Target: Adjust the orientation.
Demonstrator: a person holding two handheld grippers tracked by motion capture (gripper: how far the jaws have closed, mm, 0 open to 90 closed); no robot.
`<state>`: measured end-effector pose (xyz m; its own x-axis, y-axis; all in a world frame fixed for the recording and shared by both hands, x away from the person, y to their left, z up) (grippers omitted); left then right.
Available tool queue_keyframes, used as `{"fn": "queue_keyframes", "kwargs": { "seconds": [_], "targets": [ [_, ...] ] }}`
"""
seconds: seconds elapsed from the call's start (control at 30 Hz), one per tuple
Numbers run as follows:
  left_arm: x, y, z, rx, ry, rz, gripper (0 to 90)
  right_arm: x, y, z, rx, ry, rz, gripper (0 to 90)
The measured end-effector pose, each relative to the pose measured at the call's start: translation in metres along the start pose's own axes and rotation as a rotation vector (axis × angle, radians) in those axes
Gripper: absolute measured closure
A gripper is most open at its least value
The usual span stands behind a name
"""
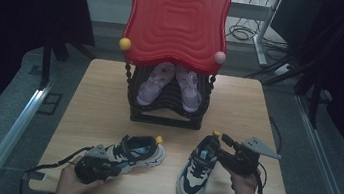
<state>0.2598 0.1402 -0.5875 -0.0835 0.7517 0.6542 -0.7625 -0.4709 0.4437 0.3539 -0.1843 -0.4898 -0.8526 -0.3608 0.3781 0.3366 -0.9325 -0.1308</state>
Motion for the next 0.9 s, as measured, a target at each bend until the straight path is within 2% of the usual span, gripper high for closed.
{"fn": "queue_keyframes", "kwargs": {
  "seconds": [0.13, 0.27, 0.37, 0.57, 0.9],
  "targets": [
    [0.003, -0.005, -0.001, 0.018, 0.013, -0.004, 89.9, 0.0, -0.001, 0.0, -0.002, -0.001, 0.003, 44.9],
    [0.009, -0.011, 0.002, 0.038, 0.047, 0.0, 89.9, -0.001, 0.0, 0.0, -0.002, -0.003, 0.001, 45.0],
    [0.014, -0.016, 0.004, 0.038, 0.055, 0.022, 89.9, 0.0, -0.002, 0.0, -0.003, -0.004, 0.006, 45.0],
    [0.018, -0.023, 0.005, 0.059, 0.074, 0.025, 90.0, -0.001, -0.005, -0.001, 0.003, -0.007, 0.011, 45.0],
    [0.03, -0.039, 0.007, 0.074, 0.103, 0.077, 89.9, -0.002, -0.005, -0.001, 0.003, -0.01, 0.012, 45.1]
  ]
}}
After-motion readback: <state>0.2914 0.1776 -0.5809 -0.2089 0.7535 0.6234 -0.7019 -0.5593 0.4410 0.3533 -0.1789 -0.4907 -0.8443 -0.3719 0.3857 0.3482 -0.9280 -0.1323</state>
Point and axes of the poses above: each handheld gripper's, and its own axes: x roughly backward along the jaws, z roughly out of its top, y roughly to its right, the point moved 10 cm from there along -x, roughly forward along the jaws, and after that the axes turned 15 degrees about -z, right-handed, at the moved point
